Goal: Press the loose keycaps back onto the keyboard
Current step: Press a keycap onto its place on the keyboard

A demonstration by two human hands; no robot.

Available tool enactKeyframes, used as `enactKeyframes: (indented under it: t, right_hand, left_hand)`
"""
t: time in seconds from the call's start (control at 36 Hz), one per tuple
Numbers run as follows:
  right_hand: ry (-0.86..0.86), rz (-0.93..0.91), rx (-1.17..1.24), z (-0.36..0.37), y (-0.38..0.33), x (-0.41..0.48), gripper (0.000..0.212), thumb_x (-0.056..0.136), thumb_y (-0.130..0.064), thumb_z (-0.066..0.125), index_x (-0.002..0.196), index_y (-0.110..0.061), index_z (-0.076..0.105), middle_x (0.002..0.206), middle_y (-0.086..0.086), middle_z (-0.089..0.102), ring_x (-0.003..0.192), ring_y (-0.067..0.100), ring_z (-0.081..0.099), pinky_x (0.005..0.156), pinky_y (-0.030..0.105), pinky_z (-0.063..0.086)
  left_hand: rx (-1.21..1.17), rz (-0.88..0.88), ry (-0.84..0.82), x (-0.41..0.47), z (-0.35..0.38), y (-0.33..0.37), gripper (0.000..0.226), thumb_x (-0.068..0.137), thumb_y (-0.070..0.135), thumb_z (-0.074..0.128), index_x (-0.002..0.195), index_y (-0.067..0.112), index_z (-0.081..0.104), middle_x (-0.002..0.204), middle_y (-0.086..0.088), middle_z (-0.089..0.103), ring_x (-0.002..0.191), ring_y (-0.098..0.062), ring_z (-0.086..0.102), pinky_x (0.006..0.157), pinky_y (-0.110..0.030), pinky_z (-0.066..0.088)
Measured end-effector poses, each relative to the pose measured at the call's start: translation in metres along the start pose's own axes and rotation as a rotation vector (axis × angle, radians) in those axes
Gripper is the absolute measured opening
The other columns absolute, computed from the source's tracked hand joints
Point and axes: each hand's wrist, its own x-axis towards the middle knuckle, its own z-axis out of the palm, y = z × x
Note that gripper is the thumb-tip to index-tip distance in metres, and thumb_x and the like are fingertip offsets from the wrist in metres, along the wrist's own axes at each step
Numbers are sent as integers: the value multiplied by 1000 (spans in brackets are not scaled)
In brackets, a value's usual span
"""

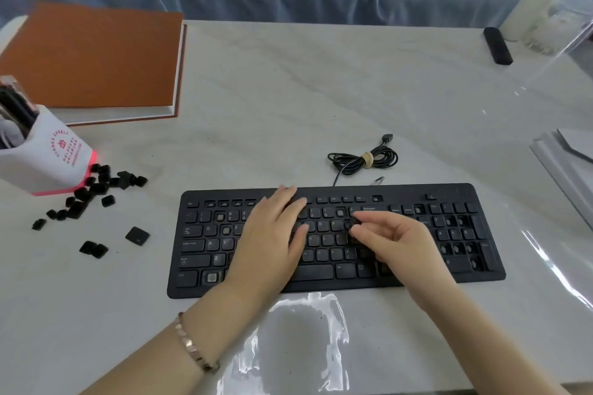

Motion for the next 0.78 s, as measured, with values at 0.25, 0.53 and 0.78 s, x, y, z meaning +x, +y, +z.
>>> enactKeyframes:
  t: [0.25, 0.53, 0.78]
  right_hand:
    - [61, -330, -509, -5, 4, 36, 15, 80, -14, 71, 92, -22, 68, 75, -13, 54, 57, 6, 43, 63, 5, 37]
    - [-12, -442, -668, 1, 14, 51, 21, 81, -21, 69, 102, -22, 72, 84, -16, 46, 68, -6, 43, 77, 26, 40]
    - [12, -479, -708, 4, 19, 50, 22, 83, -22, 68, 104, -21, 72, 88, -12, 47, 69, -6, 44, 74, 20, 36]
  left_hand:
    - [319, 110, 0, 5, 14, -2, 48, 90, 35, 38, 124, 9, 61, 134, -7, 56, 128, -24, 49, 106, -42, 27]
    - [309, 117, 25, 6, 17, -4, 48, 90, 34, 40, 125, 10, 61, 135, -6, 56, 128, -23, 49, 107, -42, 26]
    - [314, 112, 28, 6, 19, -6, 48, 90, 35, 40, 126, 11, 60, 136, -6, 55, 129, -22, 48, 107, -41, 25]
